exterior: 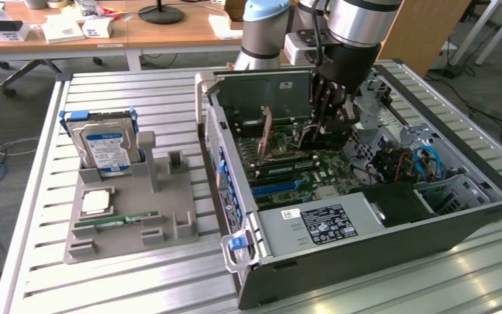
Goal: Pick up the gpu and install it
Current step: 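Insert the gpu into the slot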
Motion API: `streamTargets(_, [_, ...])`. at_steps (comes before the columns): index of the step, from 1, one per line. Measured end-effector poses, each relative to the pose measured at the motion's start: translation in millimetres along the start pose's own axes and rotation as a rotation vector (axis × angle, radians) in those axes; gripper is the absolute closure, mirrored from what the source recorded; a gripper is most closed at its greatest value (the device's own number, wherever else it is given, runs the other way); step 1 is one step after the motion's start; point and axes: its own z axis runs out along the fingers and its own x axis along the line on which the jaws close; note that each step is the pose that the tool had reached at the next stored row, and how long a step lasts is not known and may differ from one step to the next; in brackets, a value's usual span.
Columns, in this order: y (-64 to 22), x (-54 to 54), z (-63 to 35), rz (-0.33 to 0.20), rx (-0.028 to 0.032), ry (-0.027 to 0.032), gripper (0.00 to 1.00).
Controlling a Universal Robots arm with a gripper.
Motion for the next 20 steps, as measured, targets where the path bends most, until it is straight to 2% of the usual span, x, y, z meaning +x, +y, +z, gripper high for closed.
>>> streamTargets(15, [0.1,0.2,10.3,0.000,0.0000,0.0000,0.74])
streamTargets(20, [0.1,0.2,10.8,0.000,0.0000,0.0000,0.74])
